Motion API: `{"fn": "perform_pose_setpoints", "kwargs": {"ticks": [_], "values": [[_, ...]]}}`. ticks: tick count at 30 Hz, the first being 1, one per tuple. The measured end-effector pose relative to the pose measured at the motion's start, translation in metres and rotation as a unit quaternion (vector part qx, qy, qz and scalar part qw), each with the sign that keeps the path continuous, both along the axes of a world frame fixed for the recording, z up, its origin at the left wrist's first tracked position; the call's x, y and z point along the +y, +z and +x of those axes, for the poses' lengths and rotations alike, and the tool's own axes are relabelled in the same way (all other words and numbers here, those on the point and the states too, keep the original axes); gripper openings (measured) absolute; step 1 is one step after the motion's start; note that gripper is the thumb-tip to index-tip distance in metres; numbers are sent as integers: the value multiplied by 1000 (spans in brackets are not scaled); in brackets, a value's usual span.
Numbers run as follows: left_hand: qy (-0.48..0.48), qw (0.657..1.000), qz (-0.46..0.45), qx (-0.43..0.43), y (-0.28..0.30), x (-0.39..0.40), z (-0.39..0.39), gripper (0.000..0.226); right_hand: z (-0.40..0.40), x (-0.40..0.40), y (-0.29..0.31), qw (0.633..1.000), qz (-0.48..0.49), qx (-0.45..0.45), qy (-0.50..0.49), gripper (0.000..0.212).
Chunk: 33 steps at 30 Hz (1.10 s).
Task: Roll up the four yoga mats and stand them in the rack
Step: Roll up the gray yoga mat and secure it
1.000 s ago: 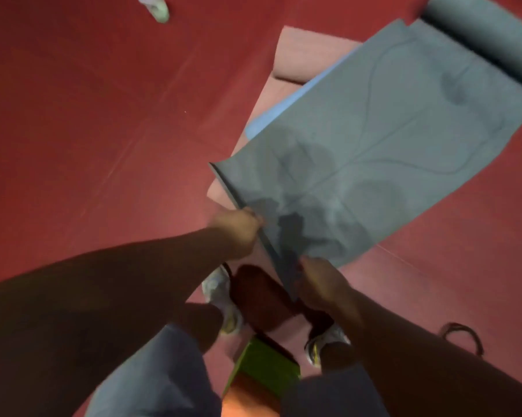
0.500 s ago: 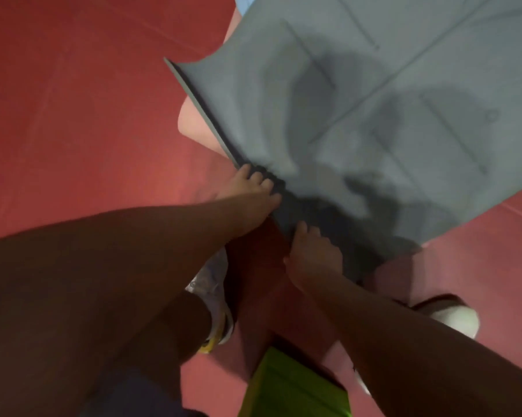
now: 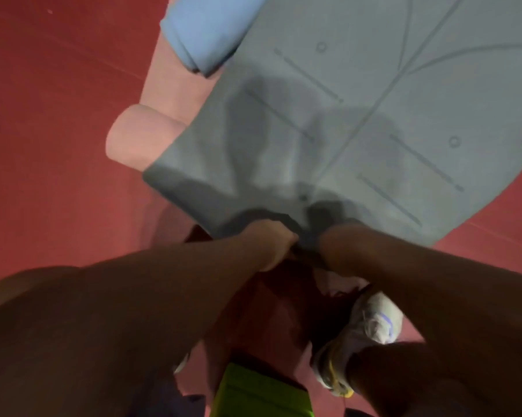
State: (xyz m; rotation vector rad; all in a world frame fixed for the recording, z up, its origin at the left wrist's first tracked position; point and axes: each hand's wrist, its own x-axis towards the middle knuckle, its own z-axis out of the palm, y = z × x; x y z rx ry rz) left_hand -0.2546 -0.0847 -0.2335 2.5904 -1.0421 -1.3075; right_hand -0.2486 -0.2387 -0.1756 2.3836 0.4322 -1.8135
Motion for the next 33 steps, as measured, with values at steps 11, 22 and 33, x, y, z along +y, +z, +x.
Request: {"fn": "perform_pose_setpoints", "kwargs": {"ticks": [11, 22, 33], "values": [[6, 997, -37, -62, 10, -52, 40, 37, 19, -54, -41, 991, 50, -12, -126, 33], [49, 995, -11, -83, 30, -44, 23, 48, 18, -52, 10, 972, 130, -88, -177, 30], [5, 973, -162, -166, 109, -115, -74, 43, -68, -141, 112, 996, -65, -22, -55, 28]]}}
